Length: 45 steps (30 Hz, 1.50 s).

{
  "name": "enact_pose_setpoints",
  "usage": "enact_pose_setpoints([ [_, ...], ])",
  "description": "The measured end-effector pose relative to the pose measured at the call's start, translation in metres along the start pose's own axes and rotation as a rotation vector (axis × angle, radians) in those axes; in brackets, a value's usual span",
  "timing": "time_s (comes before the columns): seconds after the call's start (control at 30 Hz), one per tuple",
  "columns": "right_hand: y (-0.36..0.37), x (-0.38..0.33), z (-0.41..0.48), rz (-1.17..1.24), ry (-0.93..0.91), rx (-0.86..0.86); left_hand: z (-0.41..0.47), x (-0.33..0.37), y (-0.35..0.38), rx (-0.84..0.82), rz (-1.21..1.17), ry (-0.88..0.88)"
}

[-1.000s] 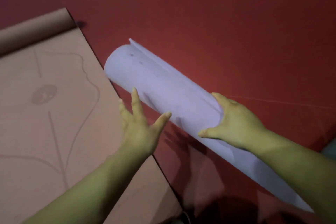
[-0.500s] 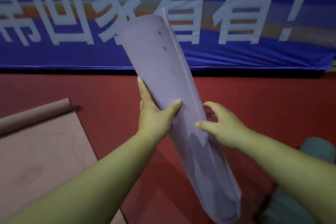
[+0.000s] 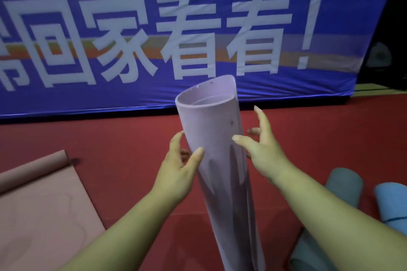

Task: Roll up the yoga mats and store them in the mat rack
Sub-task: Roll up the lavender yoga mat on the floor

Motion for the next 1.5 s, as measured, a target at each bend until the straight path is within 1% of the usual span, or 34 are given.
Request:
enact_pose_setpoints([
  [0.07, 0.003, -0.008, -0.003, 0.003, -0.027, -0.066, 0.003, 0.007, -0.006, 0.098, -0.042, 0.005],
  [0.13, 0.006, -0.014, -0.003, 0.037, -0.048, -0.132, -0.001, 0.020, -0.010, 0.106, -0.111, -0.030],
  [0.2, 0.004, -0.022, -0.003, 0.086, -0.069, -0.142, -0.006, 0.034, -0.014, 0.038, -0.092, 0.048],
  [0.3, -0.002, -0.030, -0.005, 0.137, -0.101, -0.166, -0.011, 0.055, -0.020, -0.099, 0.038, 0.169],
  [0.37, -0.004, -0.029, -0.006, 0.189, -0.097, -0.202, -0.007, 0.056, -0.019, -0.161, 0.008, 0.181],
  [0.43, -0.009, -0.032, -0.004, 0.257, -0.064, -0.201, -0.007, 0.057, -0.017, -0.178, -0.105, 0.179],
  [0.53, -0.013, -0.043, -0.001, 0.332, -0.047, -0.195, -0.010, 0.061, -0.010, -0.098, -0.256, 0.120],
  [0.63, -0.016, -0.049, 0.000, 0.427, -0.050, -0.190, -0.011, 0.068, 0.003, -0.067, -0.414, 0.076],
  [0.73, -0.020, -0.052, -0.003, 0.555, 0.030, -0.202, -0.011, 0.080, 0.009, 0.021, -0.475, 0.064],
  [0.9, -0.023, -0.057, -0.001, 0.537, 0.031, -0.291, -0.009, 0.087, 0.015, 0.126, -0.560, 0.066],
  [1.07, -0.017, -0.058, -0.007, 0.570, -0.055, -0.365, -0.007, 0.079, 0.020, 0.164, -0.611, 0.062],
  [1.13, -0.016, -0.053, -0.009, 0.537, -0.092, -0.372, -0.006, 0.075, 0.020, 0.169, -0.612, 0.072],
  [1.27, -0.010, -0.034, -0.014, 0.508, -0.110, -0.335, -0.009, 0.062, 0.022, 0.188, -0.594, 0.060],
  [1.5, -0.011, -0.029, -0.015, 0.510, -0.105, -0.296, -0.010, 0.061, 0.023, 0.140, -0.577, 0.036],
])
Point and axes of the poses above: each hand's wrist, its own z-axis towards the middle knuckle, its own y-axis out of the palm, x = y × z, the point moved 5 cm from there along z, towards the middle knuckle, and after that the axes turned 1 degree about -z, right-handed, at the moved point
